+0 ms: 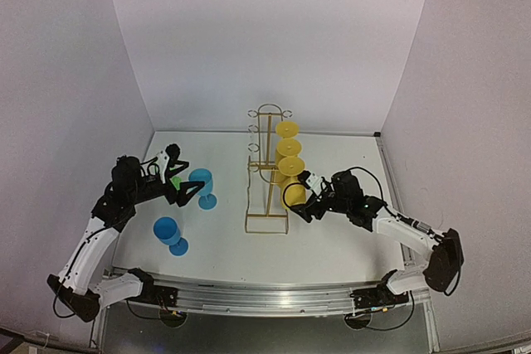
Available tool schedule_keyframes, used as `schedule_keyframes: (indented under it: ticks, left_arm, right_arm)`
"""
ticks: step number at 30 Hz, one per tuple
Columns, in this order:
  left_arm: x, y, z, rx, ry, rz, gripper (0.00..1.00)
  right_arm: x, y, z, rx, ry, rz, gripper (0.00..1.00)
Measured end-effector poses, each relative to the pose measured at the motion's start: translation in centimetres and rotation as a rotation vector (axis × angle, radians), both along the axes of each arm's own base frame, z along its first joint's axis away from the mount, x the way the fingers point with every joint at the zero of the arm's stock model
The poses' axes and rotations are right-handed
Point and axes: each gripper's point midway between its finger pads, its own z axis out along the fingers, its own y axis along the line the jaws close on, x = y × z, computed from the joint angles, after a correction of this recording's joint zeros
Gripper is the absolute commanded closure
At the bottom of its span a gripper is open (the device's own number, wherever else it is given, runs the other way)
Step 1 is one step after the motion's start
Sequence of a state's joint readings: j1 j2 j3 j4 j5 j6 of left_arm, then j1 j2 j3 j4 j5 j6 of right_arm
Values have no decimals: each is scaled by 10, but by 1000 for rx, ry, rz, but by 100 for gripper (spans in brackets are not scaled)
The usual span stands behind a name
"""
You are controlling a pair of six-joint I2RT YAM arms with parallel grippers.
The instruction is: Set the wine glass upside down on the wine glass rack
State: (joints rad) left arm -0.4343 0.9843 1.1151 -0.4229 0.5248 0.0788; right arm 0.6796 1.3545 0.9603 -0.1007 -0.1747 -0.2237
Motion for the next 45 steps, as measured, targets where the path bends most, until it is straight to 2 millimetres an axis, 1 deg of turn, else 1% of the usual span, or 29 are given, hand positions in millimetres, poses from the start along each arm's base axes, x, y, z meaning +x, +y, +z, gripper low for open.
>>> schedule_keyframes:
  ticks: [3,7,11,14,18,21,24,27,29,34,37,42,45]
  left_arm:
    - [-4,12,-28,123,113,-33,14]
    - [-5,41,-64,297,256,-54,15]
    - [-16,70,-98,499,326,-74,18]
    - [-24,88,-113,629,335,-72,20]
    - [-26,111,-127,771,333,-46,25]
    - [-33,129,-150,877,370,-29,27]
    - [-37,143,-171,952,416,-21,33]
    - [-35,150,-187,1001,445,-22,40]
    - [-32,151,-197,1022,461,-31,48]
    - [-30,152,-211,1035,471,-48,83]
    - [-30,151,-214,1036,466,-58,99]
    - [-28,147,-213,1011,447,-57,100]
    - [-27,144,-204,988,406,-38,100]
  right_arm:
    - [-3,-7,10,1,-18,-17,5]
    - [-10,-18,17,-11,-18,-38,4]
    - [-18,-30,20,-32,-3,-66,4]
    - [-22,-36,24,-37,1,-83,4]
    - [-24,-39,30,-34,9,-96,4]
    - [-24,-40,36,-25,8,-102,4]
    - [-25,-40,41,-16,8,-106,4]
    - [-26,-41,44,-8,8,-109,4]
    - [-26,-41,46,-5,11,-111,4]
    - [-29,-42,54,15,10,-116,4]
    - [-31,-43,61,34,6,-121,4]
    - [-32,-44,71,61,6,-141,4]
    - [-29,-48,79,83,20,-186,5]
